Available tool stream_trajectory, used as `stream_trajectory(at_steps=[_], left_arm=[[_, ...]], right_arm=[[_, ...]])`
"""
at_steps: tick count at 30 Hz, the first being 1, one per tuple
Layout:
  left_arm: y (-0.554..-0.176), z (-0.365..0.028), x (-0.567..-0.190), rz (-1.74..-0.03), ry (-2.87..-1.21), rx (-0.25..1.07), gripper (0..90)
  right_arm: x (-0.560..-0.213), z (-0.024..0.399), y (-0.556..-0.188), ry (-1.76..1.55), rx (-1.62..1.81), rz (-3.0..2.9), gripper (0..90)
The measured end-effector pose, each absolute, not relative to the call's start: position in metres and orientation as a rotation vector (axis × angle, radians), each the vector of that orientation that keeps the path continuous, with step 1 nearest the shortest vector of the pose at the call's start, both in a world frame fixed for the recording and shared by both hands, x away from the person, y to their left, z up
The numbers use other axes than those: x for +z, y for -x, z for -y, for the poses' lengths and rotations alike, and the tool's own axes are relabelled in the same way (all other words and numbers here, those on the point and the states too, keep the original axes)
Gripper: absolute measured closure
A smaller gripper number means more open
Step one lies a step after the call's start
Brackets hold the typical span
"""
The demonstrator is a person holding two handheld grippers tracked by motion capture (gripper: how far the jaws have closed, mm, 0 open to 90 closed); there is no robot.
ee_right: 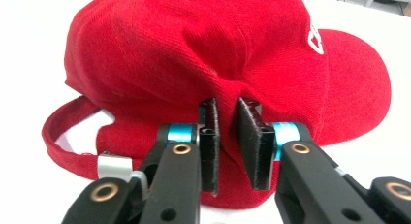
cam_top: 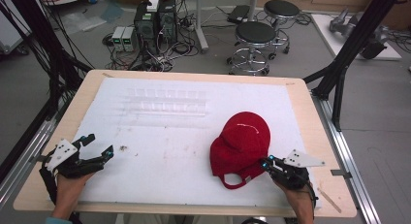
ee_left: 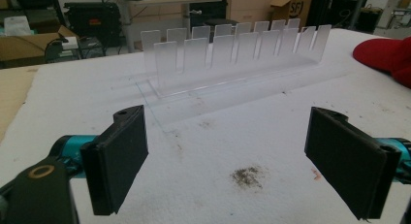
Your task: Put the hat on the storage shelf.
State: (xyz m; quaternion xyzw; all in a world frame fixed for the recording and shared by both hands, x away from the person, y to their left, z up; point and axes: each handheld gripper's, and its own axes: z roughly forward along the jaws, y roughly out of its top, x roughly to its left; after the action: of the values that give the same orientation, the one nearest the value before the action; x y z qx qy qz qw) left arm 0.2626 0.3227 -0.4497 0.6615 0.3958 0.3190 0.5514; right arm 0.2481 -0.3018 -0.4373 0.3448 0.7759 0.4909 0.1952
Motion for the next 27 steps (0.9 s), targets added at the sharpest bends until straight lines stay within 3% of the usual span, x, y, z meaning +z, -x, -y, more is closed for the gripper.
stream_trajectory(at_steps=[27], left_arm=[[-0.263, -0.323, -0.450, -0.944, -1.567, 0.754, 15.8]], right_arm=[[-0.421, 0.251, -0.251, -0.890, 1.531, -2.184, 88.1]])
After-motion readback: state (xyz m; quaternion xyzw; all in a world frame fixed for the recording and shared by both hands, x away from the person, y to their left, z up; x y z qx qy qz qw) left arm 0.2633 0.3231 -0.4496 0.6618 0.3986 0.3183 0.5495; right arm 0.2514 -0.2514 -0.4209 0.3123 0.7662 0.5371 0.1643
